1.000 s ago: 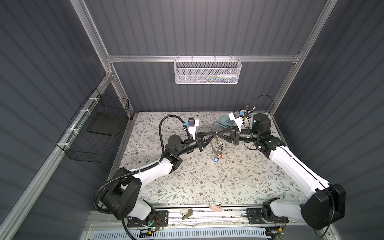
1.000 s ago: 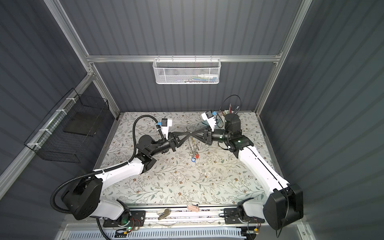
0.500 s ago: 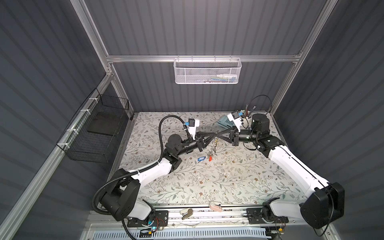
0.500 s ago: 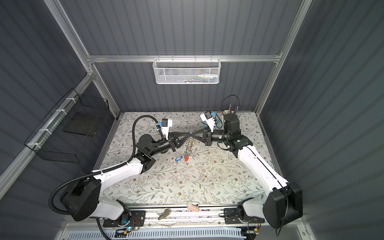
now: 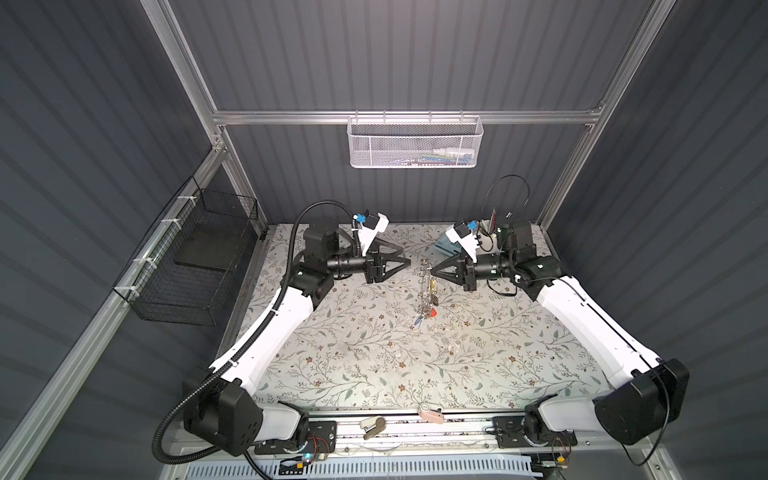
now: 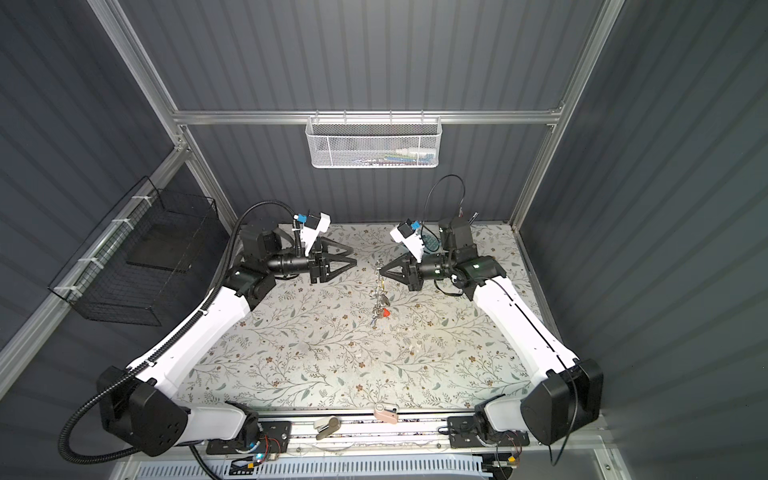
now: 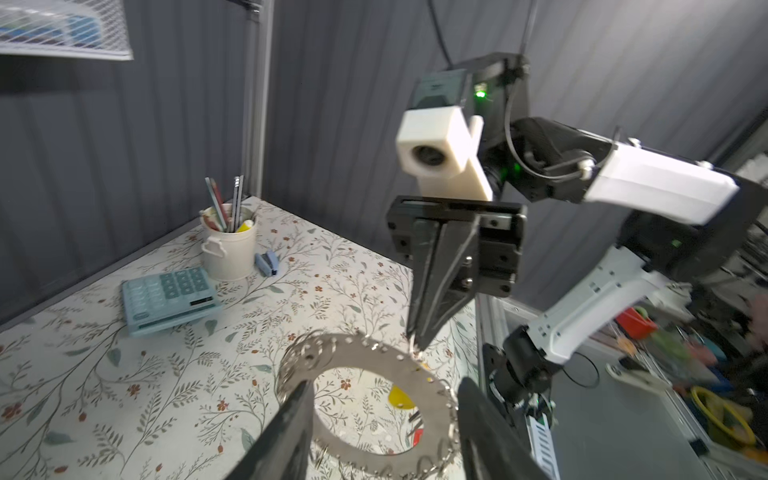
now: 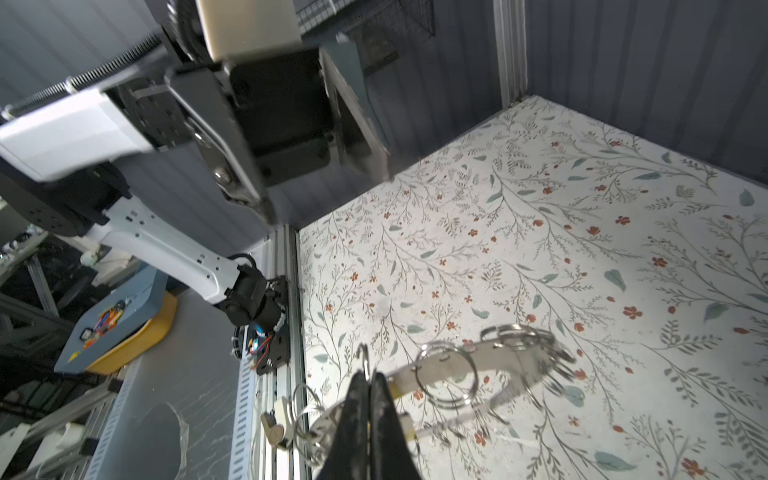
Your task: Put the keys on the keyring
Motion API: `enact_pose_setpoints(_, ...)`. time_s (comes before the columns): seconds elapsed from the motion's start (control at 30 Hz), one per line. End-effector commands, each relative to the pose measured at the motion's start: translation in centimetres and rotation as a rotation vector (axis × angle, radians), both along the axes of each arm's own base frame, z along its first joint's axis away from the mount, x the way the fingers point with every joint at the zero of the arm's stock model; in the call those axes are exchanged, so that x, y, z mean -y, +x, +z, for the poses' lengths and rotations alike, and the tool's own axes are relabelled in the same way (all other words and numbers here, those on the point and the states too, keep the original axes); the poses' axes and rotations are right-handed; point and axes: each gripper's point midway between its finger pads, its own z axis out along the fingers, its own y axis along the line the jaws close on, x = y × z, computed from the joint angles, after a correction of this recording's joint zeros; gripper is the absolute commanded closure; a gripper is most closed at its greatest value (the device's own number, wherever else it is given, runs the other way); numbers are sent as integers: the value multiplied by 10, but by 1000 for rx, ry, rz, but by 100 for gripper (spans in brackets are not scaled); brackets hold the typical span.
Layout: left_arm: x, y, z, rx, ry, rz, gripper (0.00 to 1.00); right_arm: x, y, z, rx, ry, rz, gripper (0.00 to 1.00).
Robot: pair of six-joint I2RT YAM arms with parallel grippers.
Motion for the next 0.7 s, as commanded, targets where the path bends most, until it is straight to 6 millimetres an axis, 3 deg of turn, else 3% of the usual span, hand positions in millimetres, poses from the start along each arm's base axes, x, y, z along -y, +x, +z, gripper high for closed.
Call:
enact_pose_setpoints(0.0,3,-20,-27,-83,100,-161,46,1,-8,1,44,-41,44,100)
enact_pose_setpoints(0.1,9,-19,-28,-108,109,-202,52,0,-9,3,48,-41,53,100)
enact_pose_setpoints(0.37,28,-26,-35,-110,137,-251,54,-3,-11,-2,34,-28,66,100)
enact_pose_setpoints(0.5,38,-30,-38,-127,149,-279,64,-4,-11,-2,33,-20,72,100)
enact_pose_setpoints(0.67,44,-32,-39,-131,156,-297,69,-5,-10,-2,29,-15,77,100)
